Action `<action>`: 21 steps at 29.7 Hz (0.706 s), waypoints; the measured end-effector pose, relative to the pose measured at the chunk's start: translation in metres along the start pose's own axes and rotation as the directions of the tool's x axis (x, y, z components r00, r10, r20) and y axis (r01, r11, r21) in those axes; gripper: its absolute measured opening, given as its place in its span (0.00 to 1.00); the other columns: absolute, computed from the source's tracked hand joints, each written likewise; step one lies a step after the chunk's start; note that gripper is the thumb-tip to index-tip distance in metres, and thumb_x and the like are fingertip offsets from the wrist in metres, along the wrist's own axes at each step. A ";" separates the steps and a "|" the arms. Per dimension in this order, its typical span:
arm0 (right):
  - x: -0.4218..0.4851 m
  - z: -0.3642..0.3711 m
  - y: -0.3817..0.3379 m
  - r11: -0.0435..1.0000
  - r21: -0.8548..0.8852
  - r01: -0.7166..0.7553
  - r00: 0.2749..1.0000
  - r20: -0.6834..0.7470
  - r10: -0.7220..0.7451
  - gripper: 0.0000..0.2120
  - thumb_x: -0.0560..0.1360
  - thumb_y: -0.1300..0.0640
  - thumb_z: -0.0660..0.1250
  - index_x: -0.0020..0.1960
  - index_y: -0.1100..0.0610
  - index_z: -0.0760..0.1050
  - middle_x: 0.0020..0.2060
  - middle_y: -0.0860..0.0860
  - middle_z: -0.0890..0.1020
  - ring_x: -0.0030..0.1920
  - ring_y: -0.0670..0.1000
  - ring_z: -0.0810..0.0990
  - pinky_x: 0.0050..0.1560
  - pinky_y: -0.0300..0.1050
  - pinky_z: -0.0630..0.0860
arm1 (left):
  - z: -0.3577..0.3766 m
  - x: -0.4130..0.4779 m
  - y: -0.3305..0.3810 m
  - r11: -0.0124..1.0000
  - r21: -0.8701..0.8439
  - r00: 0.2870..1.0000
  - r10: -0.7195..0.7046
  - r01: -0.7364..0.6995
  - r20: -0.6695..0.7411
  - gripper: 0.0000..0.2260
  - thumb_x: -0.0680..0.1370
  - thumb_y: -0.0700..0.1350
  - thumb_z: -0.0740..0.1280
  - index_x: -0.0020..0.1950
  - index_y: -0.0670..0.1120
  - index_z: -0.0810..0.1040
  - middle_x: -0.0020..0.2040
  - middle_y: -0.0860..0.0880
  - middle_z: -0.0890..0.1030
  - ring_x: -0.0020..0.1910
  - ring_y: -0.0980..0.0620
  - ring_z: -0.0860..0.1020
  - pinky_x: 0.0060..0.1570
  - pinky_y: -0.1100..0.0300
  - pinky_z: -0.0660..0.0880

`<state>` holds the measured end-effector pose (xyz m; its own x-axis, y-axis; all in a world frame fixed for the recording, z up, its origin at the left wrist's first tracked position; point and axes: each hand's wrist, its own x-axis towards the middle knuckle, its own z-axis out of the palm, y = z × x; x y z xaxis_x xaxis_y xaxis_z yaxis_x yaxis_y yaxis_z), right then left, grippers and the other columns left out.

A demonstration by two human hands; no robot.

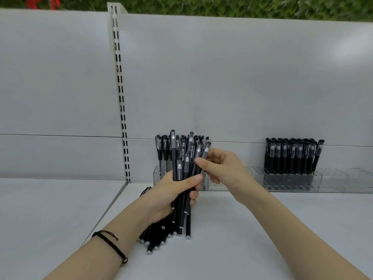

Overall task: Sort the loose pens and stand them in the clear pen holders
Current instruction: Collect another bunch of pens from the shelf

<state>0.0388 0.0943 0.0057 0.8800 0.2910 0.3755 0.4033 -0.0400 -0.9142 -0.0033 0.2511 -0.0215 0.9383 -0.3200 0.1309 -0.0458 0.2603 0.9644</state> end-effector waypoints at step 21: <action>-0.012 0.025 0.033 0.664 -0.734 -0.143 0.938 0.114 0.328 0.19 0.64 0.45 0.76 0.46 0.52 0.72 0.38 0.44 0.75 0.40 0.47 0.73 0.42 0.46 0.71 | -0.014 0.004 0.008 0.991 -0.046 0.925 0.103 -0.128 -0.365 0.08 0.74 0.42 0.72 0.47 0.43 0.75 0.29 0.51 0.70 0.23 0.57 0.65 0.22 0.65 0.65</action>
<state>0.0358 0.1130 -0.0328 0.9290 0.3683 0.0351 0.3258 -0.7696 -0.5491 0.0053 0.2644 -0.0160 0.9887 0.0630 0.1363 -0.1497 0.3409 0.9281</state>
